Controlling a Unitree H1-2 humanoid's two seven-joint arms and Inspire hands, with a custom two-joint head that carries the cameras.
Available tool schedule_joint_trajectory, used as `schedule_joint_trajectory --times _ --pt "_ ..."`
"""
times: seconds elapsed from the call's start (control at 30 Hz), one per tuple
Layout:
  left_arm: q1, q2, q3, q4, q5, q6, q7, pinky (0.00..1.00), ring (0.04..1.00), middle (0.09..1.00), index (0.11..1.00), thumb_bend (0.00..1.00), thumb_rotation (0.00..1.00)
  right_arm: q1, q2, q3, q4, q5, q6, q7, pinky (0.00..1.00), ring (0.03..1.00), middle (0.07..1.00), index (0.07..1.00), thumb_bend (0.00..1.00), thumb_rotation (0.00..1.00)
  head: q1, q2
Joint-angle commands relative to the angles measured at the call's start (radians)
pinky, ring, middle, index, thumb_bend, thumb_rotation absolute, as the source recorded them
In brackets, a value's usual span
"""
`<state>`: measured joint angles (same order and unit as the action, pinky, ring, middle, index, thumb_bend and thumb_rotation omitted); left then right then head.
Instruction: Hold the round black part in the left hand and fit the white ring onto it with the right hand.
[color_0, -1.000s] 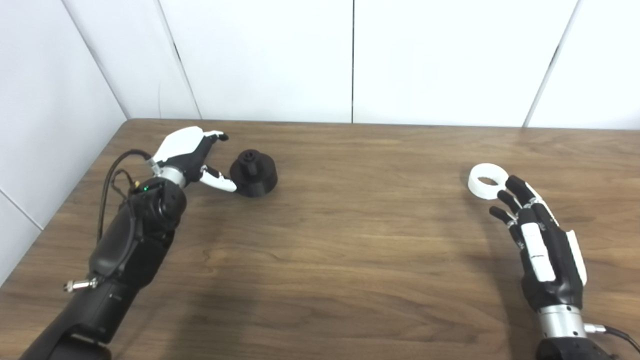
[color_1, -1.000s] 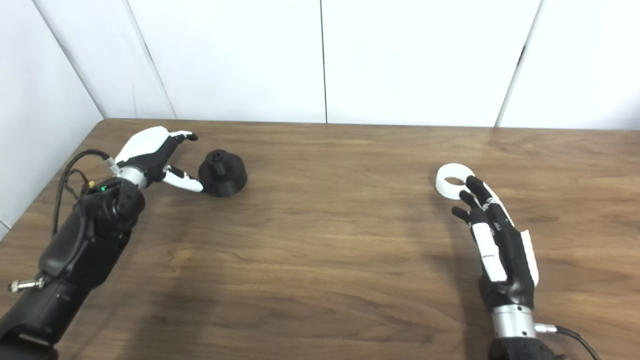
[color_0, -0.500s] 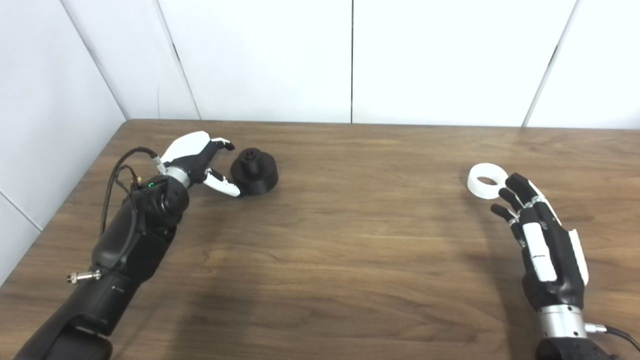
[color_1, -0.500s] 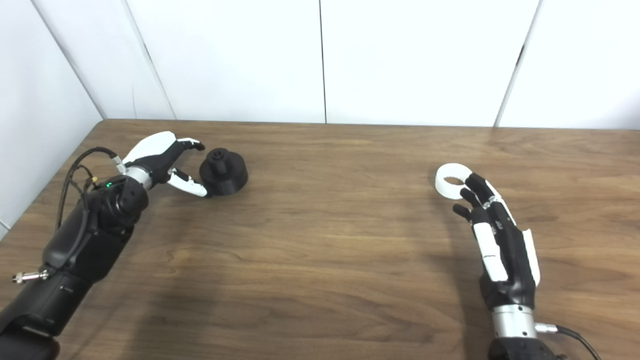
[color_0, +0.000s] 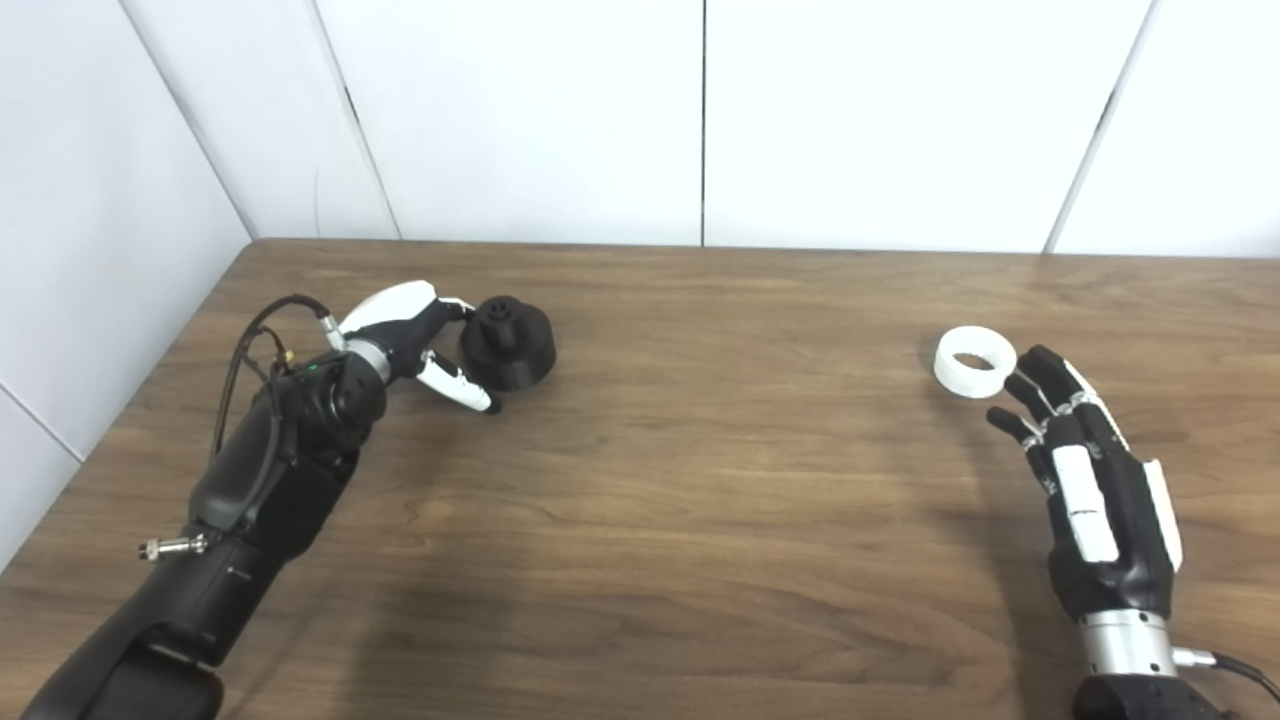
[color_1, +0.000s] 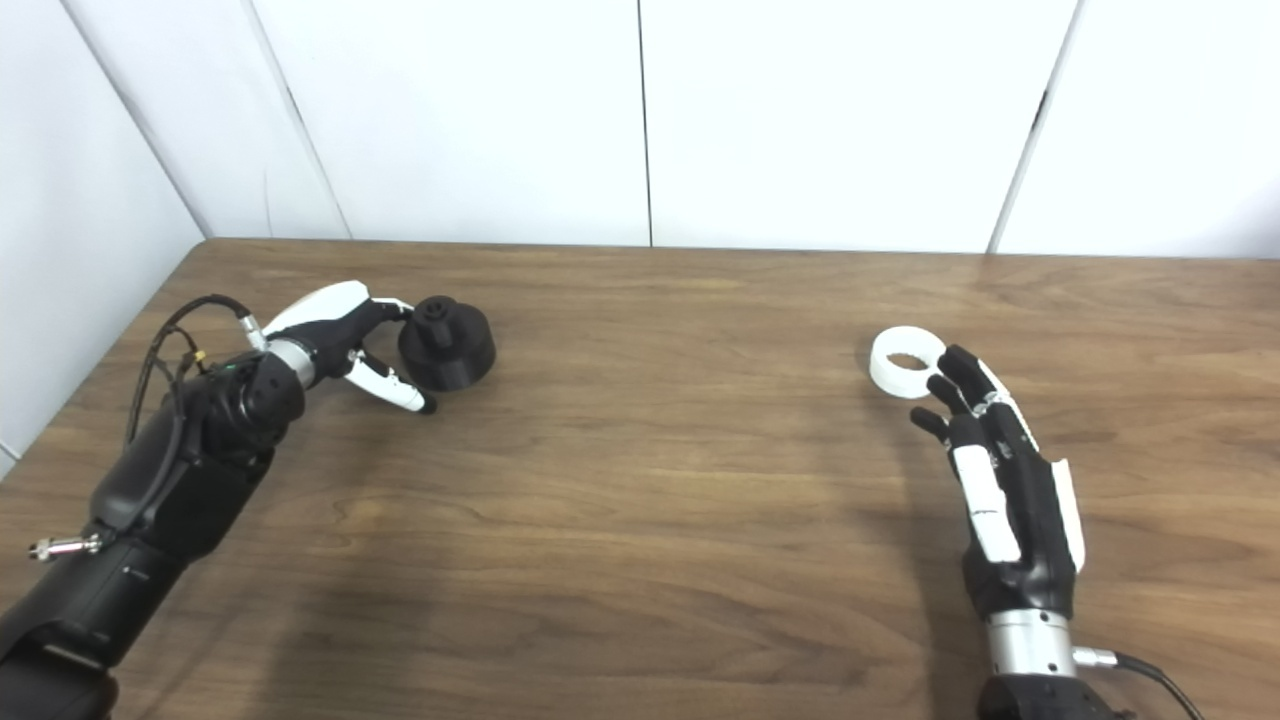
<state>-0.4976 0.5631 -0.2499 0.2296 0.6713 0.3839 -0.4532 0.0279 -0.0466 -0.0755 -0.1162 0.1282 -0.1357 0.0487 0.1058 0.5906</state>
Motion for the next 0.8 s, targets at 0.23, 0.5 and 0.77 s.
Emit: schedule_joint_trajectory --times 0.23,0.5,0.77 --pt "-0.057 0.02 0.013 -0.012 -0.009 -0.027 0.047 0.82 0.98 0.931 0.854 0.91 0.29 0.052 0.027 0.01 0.063 -0.002 -0.023 -0.006 0.78 0.88 0.888 0.852 0.6 0.72 -0.003 -0.002" --pt "-0.057 0.006 0.014 0.002 0.0 -0.042 0.112 0.83 0.957 0.923 0.859 0.91 0.28 0.058 0.025 0.011 0.061 0.006 -0.023 -0.001 0.79 0.884 0.89 0.854 0.59 0.72 -0.008 -0.003" --pt "-0.052 -0.005 0.012 0.017 -0.001 -0.063 0.162 0.83 0.951 0.912 0.844 0.91 0.27 0.061 0.023 0.008 0.052 0.003 -0.014 -0.005 0.79 0.885 0.893 0.856 0.6 0.73 -0.012 -0.002"
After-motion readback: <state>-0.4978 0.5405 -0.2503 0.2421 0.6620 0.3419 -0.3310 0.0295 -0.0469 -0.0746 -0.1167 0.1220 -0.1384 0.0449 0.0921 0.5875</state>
